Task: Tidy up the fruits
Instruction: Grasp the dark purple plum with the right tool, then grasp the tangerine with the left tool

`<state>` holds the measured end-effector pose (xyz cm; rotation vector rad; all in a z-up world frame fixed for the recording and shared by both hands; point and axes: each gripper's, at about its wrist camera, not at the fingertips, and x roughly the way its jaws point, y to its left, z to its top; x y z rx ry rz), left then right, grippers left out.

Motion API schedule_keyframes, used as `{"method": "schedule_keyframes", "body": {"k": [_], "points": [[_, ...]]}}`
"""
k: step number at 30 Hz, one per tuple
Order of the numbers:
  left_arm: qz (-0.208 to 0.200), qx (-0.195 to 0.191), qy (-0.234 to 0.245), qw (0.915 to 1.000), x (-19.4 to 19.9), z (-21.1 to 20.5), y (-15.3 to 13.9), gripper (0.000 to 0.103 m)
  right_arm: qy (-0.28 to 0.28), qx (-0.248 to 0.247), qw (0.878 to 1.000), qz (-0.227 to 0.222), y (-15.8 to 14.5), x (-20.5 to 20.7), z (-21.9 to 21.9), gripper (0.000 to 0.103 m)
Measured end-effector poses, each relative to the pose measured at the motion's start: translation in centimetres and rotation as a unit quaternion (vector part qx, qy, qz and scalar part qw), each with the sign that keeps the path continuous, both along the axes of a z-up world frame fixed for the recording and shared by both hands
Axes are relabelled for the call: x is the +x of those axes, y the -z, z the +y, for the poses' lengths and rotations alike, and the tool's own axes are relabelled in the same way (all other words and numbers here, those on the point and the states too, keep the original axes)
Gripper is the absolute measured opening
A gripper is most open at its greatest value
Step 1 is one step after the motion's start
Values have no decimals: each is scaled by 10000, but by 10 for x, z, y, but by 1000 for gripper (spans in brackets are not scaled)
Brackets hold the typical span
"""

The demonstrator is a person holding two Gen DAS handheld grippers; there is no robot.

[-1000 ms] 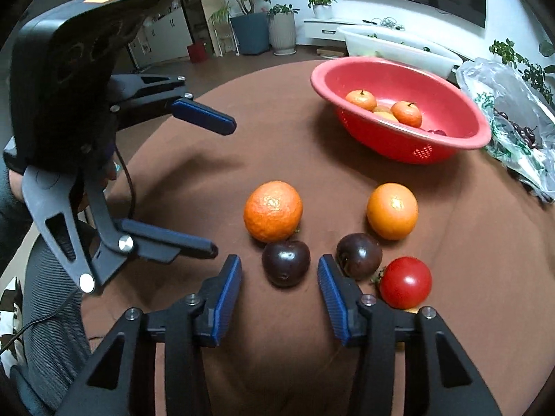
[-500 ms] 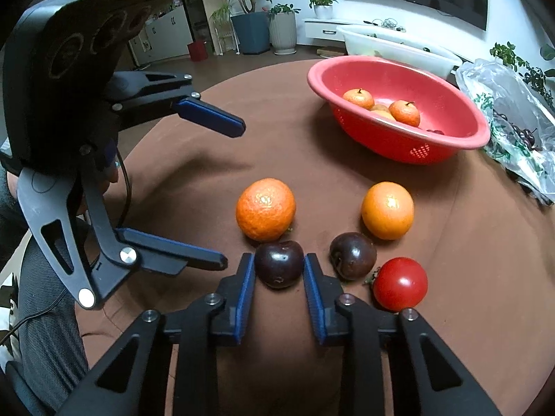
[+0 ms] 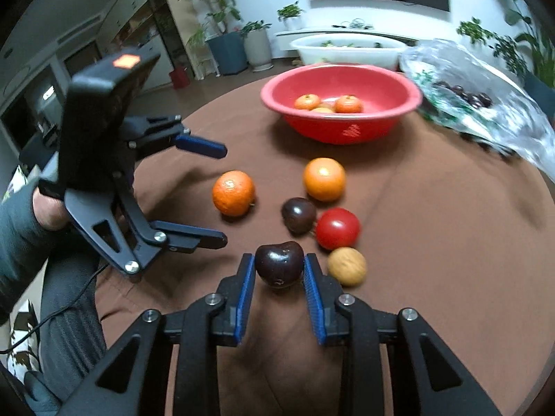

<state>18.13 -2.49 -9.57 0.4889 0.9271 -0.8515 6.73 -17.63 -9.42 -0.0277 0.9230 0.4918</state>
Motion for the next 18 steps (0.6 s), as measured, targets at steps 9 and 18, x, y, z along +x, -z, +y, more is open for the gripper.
{"method": "schedule_keyframes", "body": {"k": [9, 18], "points": [[298, -161, -334, 9989, 4, -4, 5, 83, 81, 156, 9998, -41, -3, -10, -9, 32], [373, -262, -587, 9972, 5, -2, 7, 38, 127, 198, 9997, -28, -4, -9, -10, 32]]}}
